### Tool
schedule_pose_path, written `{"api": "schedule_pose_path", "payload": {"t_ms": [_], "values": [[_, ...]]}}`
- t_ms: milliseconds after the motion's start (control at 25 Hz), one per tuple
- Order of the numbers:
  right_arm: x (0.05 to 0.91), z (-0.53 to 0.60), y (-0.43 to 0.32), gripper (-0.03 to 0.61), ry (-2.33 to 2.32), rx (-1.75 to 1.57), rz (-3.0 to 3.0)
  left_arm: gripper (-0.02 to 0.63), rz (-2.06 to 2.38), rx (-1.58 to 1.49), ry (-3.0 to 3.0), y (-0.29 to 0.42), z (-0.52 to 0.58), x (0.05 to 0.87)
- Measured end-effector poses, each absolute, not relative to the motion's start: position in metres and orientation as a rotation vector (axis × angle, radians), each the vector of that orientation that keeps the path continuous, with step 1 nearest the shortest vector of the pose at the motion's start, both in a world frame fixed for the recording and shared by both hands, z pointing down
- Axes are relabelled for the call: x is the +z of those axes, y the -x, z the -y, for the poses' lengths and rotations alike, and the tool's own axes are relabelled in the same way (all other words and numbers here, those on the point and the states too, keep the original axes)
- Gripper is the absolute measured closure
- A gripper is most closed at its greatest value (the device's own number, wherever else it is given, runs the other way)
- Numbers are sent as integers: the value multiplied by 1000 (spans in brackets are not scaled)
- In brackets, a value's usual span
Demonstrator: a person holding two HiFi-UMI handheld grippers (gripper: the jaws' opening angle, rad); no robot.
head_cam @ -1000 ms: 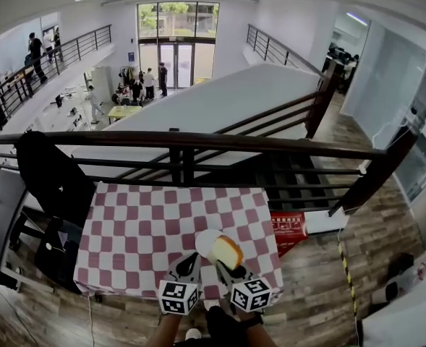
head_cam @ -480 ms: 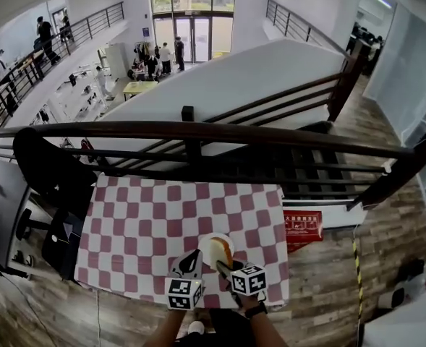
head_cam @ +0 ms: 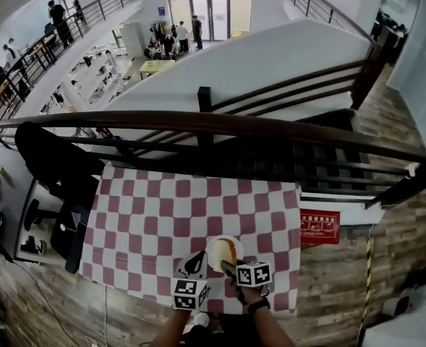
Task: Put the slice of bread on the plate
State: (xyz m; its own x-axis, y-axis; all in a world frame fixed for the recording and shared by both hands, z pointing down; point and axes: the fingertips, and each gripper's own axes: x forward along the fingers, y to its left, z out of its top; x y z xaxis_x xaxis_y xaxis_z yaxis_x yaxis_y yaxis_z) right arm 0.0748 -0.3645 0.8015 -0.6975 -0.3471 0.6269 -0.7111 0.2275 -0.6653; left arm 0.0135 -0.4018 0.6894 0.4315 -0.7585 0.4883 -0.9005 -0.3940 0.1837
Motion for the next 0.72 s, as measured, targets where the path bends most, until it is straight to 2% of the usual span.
{"api": "schedule_pose_path", "payload": {"t_ms": [320,480,560,640,720], "values": [[833,389,-67,482,-941,1620,2032,595,1438,532,-2218,-1,406,701],[844,388,-76,479,-955,1578,1955,595,1441,540,-2209,1,404,704],[845,389,-82,445,-981,1484,1940,595,1435,538,-2223,-1,407,701],[847,388,-91,383,-1005,1380,1900,595,1413,535,-2247,-8,409,696],[850,383,-102,288,-1019,1320,1842,595,1391,533,-2266,-13,410,694]]}}
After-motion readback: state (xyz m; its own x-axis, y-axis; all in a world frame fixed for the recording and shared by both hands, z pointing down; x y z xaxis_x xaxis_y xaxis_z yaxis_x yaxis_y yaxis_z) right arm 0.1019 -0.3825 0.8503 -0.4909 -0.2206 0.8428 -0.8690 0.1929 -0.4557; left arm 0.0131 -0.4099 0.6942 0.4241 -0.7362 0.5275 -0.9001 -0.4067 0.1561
